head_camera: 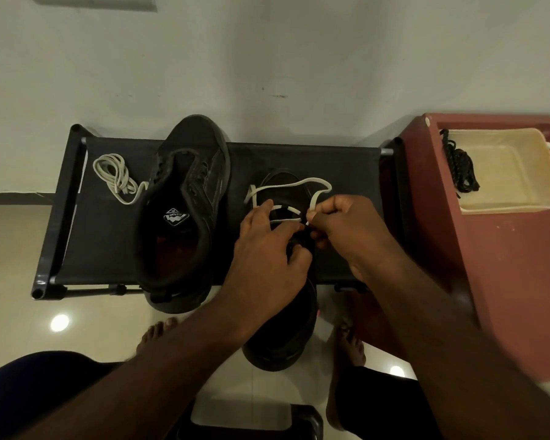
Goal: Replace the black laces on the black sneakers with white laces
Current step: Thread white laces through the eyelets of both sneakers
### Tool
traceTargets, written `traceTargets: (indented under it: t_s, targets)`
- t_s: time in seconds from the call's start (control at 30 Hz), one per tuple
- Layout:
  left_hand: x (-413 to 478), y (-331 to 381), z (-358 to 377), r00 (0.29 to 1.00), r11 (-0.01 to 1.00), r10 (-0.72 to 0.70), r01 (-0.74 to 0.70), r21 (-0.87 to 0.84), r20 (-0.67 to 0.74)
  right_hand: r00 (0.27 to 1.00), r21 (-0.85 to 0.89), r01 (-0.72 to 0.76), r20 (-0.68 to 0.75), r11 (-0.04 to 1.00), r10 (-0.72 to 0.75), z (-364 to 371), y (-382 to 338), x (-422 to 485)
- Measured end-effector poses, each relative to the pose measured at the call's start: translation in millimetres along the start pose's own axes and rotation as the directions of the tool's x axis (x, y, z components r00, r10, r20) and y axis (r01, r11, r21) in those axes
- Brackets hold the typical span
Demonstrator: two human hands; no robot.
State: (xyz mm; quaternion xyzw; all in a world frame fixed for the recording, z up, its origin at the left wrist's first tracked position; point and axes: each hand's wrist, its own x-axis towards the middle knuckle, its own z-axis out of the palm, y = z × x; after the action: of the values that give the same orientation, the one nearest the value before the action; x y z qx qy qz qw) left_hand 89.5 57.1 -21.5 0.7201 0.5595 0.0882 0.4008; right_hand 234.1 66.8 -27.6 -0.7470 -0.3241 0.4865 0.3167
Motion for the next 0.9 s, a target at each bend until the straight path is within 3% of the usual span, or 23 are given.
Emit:
traceTargets:
  t_s: [0.4,0.63,0.9]
  targets:
    - [0.2,-0.2,-0.2,1.0,1.0,0.005,-0.005,-0.017,-0.009,0.999,-0.065,0.026,0.045,0.998,-0.023,-3.8,-0.6,1.6]
    - [0.7,-1.4,1.0,0.999,0.996,-0.008,0.004,-0.09,-0.042,0.995,0.013,-0.03,0.091,0.999,0.028,-5.1,0.8,5.0]
    - [-0.5,-0.4,-1.1,0.999,0.999,0.022,-0.024,-0.046,-0.032,0.993,0.078,-0.085,0.094,0.993,0.078,-3.6,-1.2,3.4]
